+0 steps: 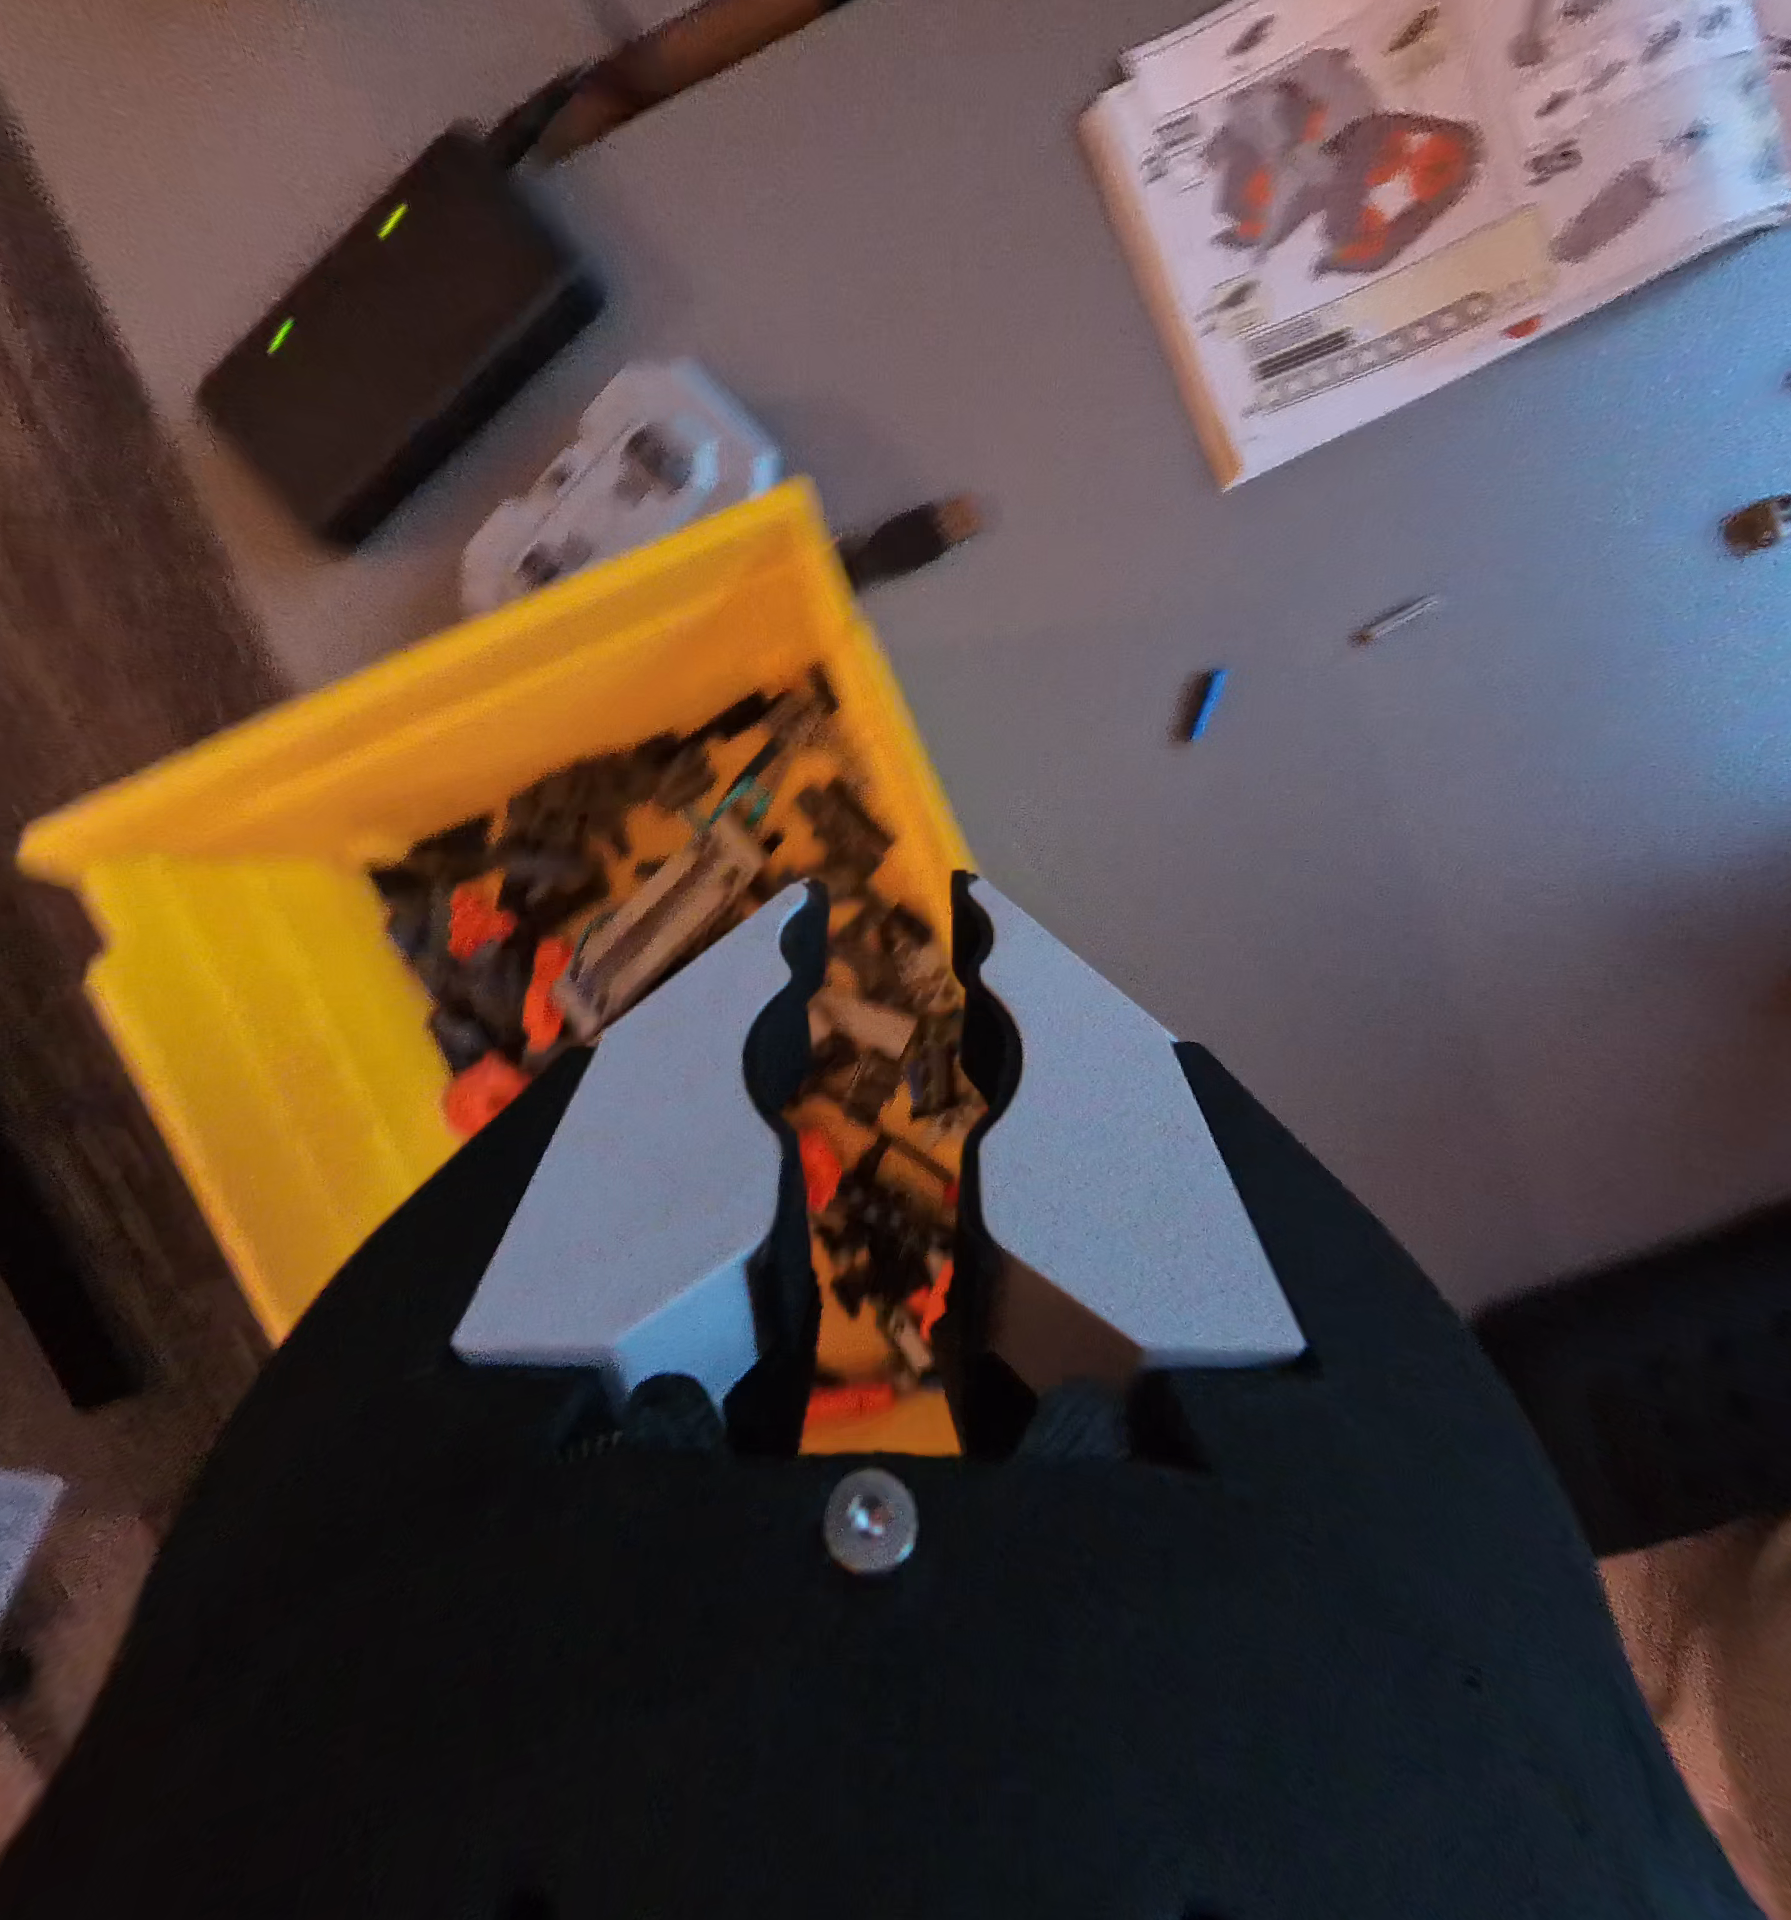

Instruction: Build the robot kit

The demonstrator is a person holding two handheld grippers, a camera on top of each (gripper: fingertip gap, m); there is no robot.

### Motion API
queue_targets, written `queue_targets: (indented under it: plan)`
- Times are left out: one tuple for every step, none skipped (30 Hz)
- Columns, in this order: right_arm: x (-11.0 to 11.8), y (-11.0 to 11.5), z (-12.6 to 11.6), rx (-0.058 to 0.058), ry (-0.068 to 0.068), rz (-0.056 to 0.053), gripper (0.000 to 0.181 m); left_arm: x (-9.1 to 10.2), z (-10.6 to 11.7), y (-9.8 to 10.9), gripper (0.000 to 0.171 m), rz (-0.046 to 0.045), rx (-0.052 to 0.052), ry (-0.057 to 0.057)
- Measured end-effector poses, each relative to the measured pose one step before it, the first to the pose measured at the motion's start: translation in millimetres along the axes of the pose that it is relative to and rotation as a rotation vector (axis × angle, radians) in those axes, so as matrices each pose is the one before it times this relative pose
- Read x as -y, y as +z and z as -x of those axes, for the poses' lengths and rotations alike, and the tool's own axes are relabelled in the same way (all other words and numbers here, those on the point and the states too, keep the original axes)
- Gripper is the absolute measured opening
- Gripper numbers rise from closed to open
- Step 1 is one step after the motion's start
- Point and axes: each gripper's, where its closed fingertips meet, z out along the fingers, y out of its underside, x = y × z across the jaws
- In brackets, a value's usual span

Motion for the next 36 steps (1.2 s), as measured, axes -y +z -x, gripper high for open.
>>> queue_targets:
  plan:
    - [0.06,0.04,-0.12,-0.0035,-0.0074,0.0021,0.007,-13.45,13.30,-7.93,0.022,0.00156,0.0108,-0.0505]
    - [0.19,0.30,-0.22,-0.0024,-0.0030,-0.0001,0.007,-13.88,12.86,-5.60,0.022,0.00579,0.0107,-0.0472]
    - [-0.04,0.21,-0.22,-0.0003,0.0010,-0.0003,0.007,-14.31,12.22,-3.05,0.023,0.01196,0.0098,-0.0442]
    - [-0.13,0.04,-0.21,0.0005,0.0013,-0.0004,0.007,-13.89,10.63,-0.65,0.022,0.01122,0.0061,-0.0415]
    - [-0.19,0.10,-0.36,0.0011,0.0019,-0.0006,0.007,-13.92,8.53,1.35,0.022,0.01647,-0.0009,-0.0380]
    - [-0.16,0.08,-0.47,0.0011,0.0034,-0.0008,0.007,-14.50,6.85,3.08,0.022,0.02574,-0.0033,-0.0323]
    - [-0.21,0.22,-0.48,0.0001,0.0032,-0.0011,0.007,-14.46,6.15,4.11,0.022,0.03283,0.0005,-0.0252]
    - [-0.13,0.07,-0.40,-0.0002,0.0014,-0.0006,0.007,-12.46,6.41,4.69,0.022,0.02825,0.0090,-0.0195]
    - [-0.16,0.05,-0.31,-0.0012,-0.0012,0.0005,0.007,-10.52,6.22,4.66,0.021,0.02377,0.0144,-0.0156]
    - [-0.15,0.02,-0.45,-0.0022,-0.0025,0.0006,0.007,-9.27,5.57,4.68,0.021,0.02186,0.0139,-0.0141]
    - [-0.28,-0.07,-0.41,-0.0021,-0.0023,0.0010,0.007,-7.95,4.69,4.66,0.020,0.01984,0.0113,-0.0126]
    - [-0.24,-0.02,-0.30,-0.0017,-0.0013,0.0013,0.007,-8.18,4.58,4.55,0.019,0.02404,0.0129,-0.0101]
    - [-0.34,-0.04,-0.44,-0.0016,-0.0011,0.0011,0.007,-9.33,5.36,4.65,0.016,0.03263,0.0184,-0.0079]
    - [-0.19,0.01,-0.31,-0.0011,-0.0015,0.0002,0.007,-8.48,5.10,4.69,0.016,0.03219,0.0201,-0.0062]
    - [-0.30,-0.08,-0.45,0.0000,0.0000,-0.0005,0.007,-6.33,3.48,4.32,0.016,0.02138,0.0126,-0.0049]
    - [-0.29,0.03,-0.35,0.0010,0.0021,-0.0004,0.007,-4.86,0.91,3.47,0.015,0.01394,-0.0019,-0.0042]
    - [-0.23,-0.01,-0.39,0.0014,0.0027,-0.0006,0.007,-3.73,-0.67,2.72,0.013,0.01010,-0.0111,-0.0032]
    - [-0.28,0.03,-0.40,0.0008,0.0019,-0.0005,0.007,-2.21,-0.96,1.93,0.014,0.00410,-0.0109,-0.0039]
    - [-0.26,-0.06,-0.45,-0.0004,-0.0006,0.0000,0.007,-0.68,-0.77,0.93,0.014,-0.00392,-0.0081,-0.0059]
    - [-0.29,-0.05,-0.40,-0.0007,-0.0023,0.0002,0.007,0.21,-0.67,0.35,0.014,-0.00825,-0.0050,-0.0051]
    - [-0.15,0.03,-0.40,0.0005,-0.0003,-0.0010,0.007,1.02,-0.40,-0.34,0.013,-0.01270,-0.0009,-0.0008]
    - [-0.31,0.04,-0.53,0.0040,0.0056,-0.0042,0.007,2.13,-0.06,-0.87,0.013,-0.01963,0.0032,0.0032]
    - [-0.46,0.05,-0.51,0.0084,0.0131,-0.0075,0.007,2.93,0.07,-1.32,0.012,-0.02549,0.0055,0.0029]
    - [-1.11,-0.30,-1.23,0.0091,0.0176,-0.0080,0.007,2.73,-0.03,-1.15,0.011,-0.02397,0.0056,0.0011]
    - [-3.02,-1.19,-3.57,0.0012,0.0153,-0.0011,0.007,2.22,0.13,-0.98,0.011,-0.02117,0.0069,-0.0010]
    - [-5.03,-1.98,-7.24,-0.0145,0.0162,0.0084,0.007,2.39,-0.03,-0.89,0.011,-0.02090,0.0075,-0.0017]
    - [-6.31,-2.08,-9.42,-0.0232,0.0239,0.0115,0.007,1.62,-0.34,-0.58,0.011,-0.01521,0.0070,0.0008]
    - [-6.10,-2.18,-8.68,-0.0154,0.0317,0.0077,0.008,0.30,-0.26,-0.46,0.011,-0.00460,0.0078,0.0040]
    - [-5.35,-2.07,-7.41,-0.0070,0.0368,0.0039,0.007,-0.01,0.19,-0.26,0.011,-0.00105,0.0105,0.0057]
    - [-4.76,-1.75,-7.03,-0.0077,0.0342,0.0038,0.007,0.01,0.51,-0.09,0.011,0.00000,0.0115,0.0043]
    - [-3.89,-1.65,-6.30,-0.0072,0.0274,0.0020,0.008,-0.40,0.40,0.33,0.011,0.00325,0.0102,0.0018]
    - [-2.86,-1.13,-4.80,-0.0039,0.0228,-0.0006,0.008,-0.71,0.26,0.81,0.012,0.00505,0.0088,0.0008]
    - [-1.50,-0.47,-3.02,0.0007,0.0214,-0.0032,0.008,-0.54,-0.22,1.32,0.012,0.00308,0.0063,0.0010]
    - [-0.26,0.18,-1.08,0.0068,0.0197,-0.0049,0.008,-0.22,-1.16,1.68,0.012,0.00041,0.0006,0.0006]
    - [0.19,0.59,-0.56,0.0049,0.0135,-0.0040,0.008,0.51,-1.88,1.96,0.012,-0.00280,-0.0032,0.0012]
    - [0.33,0.56,-0.39,0.0020,0.0058,-0.0044,0.008,0.27,-1.67,2.03,0.012,-0.00014,-0.0026,0.0019]
